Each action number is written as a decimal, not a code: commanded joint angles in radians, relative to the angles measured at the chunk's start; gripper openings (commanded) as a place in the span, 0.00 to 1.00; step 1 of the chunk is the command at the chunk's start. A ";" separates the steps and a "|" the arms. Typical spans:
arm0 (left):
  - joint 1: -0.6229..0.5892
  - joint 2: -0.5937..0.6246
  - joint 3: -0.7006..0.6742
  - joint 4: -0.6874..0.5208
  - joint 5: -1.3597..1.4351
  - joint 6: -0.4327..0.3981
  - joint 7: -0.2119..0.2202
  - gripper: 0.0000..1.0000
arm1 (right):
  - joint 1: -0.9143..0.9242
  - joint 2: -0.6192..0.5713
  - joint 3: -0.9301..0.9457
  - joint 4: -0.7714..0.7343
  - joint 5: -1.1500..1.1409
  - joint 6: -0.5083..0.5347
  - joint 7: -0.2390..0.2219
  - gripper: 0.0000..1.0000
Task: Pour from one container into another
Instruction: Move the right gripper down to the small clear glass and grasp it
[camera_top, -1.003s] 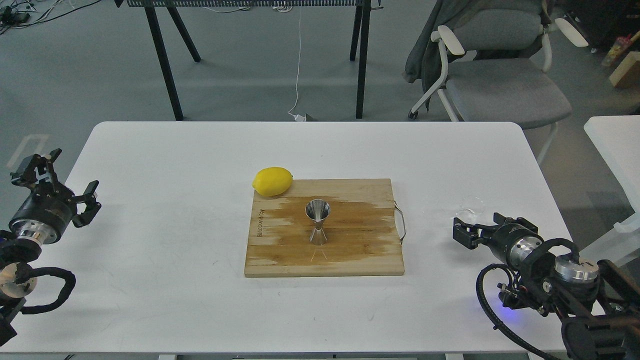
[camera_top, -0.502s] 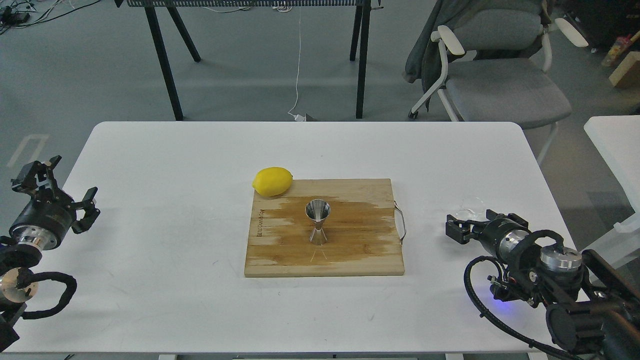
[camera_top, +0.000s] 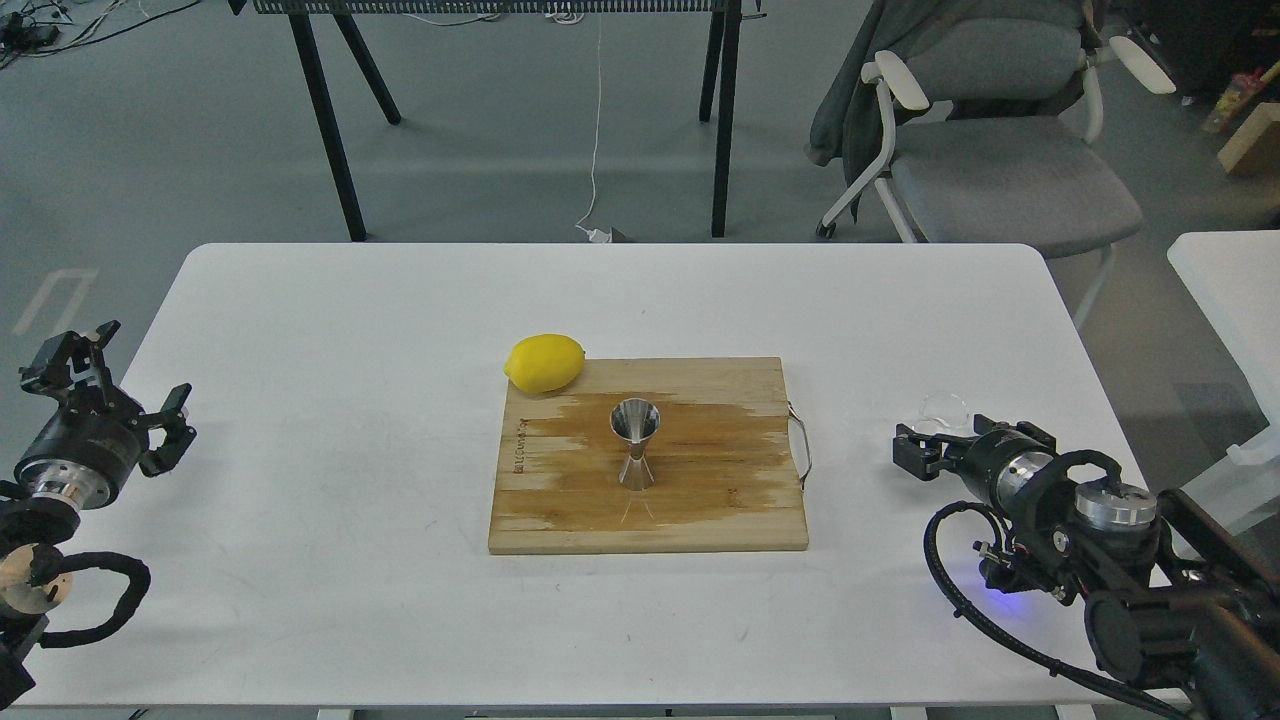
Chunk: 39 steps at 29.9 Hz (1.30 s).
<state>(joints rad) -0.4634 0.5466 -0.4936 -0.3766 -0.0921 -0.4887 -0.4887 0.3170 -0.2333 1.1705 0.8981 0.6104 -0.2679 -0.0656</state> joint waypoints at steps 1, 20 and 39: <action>0.000 -0.010 0.001 0.010 0.000 0.000 0.000 0.99 | 0.004 0.000 0.000 -0.007 -0.001 0.002 0.001 0.94; 0.000 -0.030 0.001 0.045 0.000 0.000 0.000 0.99 | 0.011 0.002 -0.003 -0.008 -0.017 0.004 0.003 0.64; 0.000 -0.030 0.001 0.051 0.000 0.000 0.000 0.99 | 0.010 0.006 -0.003 -0.008 -0.046 0.012 0.001 0.53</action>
<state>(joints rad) -0.4632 0.5169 -0.4924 -0.3299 -0.0920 -0.4887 -0.4887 0.3270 -0.2299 1.1668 0.8898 0.5681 -0.2574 -0.0640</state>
